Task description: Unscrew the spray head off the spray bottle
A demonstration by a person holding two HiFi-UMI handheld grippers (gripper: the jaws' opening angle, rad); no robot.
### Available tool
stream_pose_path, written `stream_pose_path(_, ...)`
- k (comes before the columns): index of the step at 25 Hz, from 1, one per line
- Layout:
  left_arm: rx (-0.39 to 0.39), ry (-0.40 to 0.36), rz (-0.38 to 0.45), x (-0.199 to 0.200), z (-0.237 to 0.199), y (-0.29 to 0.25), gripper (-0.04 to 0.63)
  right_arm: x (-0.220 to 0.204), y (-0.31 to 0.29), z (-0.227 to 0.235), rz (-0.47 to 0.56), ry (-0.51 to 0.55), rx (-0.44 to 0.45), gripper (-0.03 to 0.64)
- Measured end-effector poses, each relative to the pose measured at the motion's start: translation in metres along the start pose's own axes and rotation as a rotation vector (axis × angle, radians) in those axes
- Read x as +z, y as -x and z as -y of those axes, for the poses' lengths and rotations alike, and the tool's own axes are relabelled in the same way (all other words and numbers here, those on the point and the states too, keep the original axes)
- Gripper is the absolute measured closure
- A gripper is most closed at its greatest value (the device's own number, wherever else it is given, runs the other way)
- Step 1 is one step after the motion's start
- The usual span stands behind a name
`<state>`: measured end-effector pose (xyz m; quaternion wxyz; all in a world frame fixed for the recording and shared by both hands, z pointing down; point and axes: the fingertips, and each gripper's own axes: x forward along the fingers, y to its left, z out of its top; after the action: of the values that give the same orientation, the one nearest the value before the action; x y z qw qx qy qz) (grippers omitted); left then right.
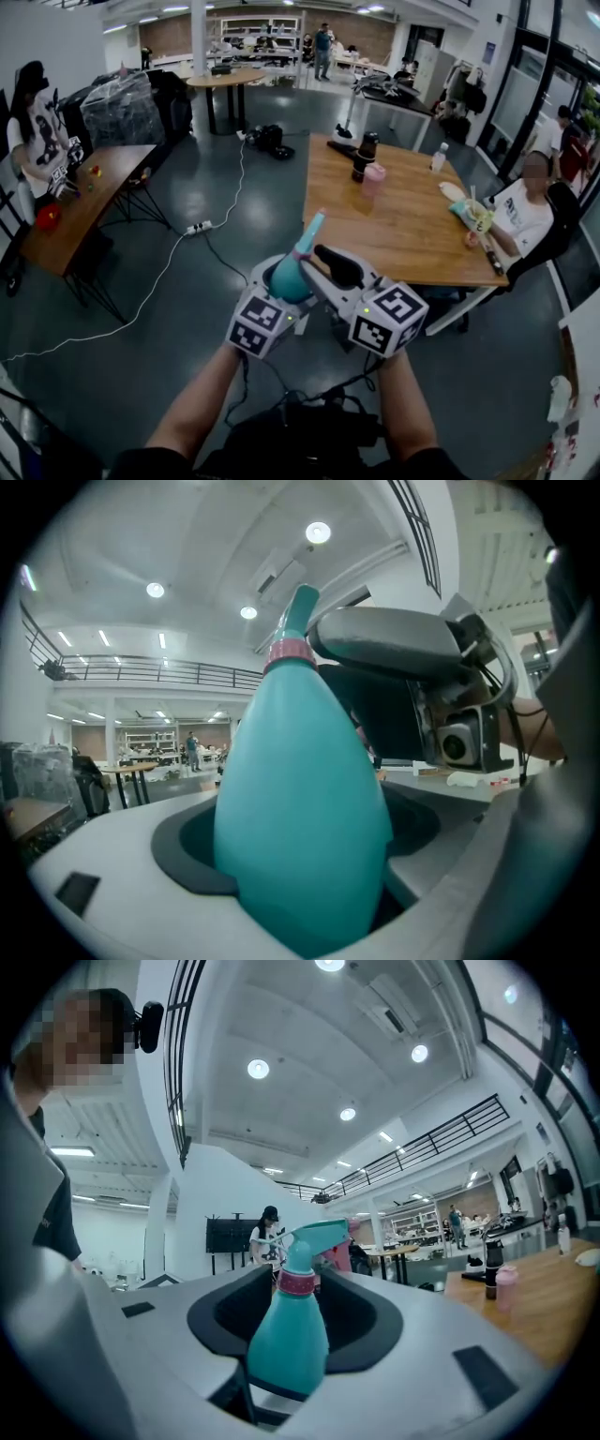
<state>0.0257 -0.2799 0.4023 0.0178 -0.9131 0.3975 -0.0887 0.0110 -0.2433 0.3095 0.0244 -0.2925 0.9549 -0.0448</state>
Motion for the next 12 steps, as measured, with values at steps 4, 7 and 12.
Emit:
stream_pose_path(4,0.053,-0.009,-0.019,-0.0033,-0.0055,-0.0052,0.163,-0.0024,-0.0063,0.0056,-0.018,-0.022,-0.049,0.462)
stream_pose_path(7,0.105,-0.039,-0.045,-0.0061,-0.0101,-0.0074,0.163,-0.0024,-0.0096,0.0076,-0.025,-0.037,-0.081,0.462)
stream_pose_path(12,0.101,-0.067,-0.051,-0.0066,-0.0075,-0.0074,0.163,-0.0025,-0.0100,0.0114,-0.024,-0.043,-0.102,0.476)
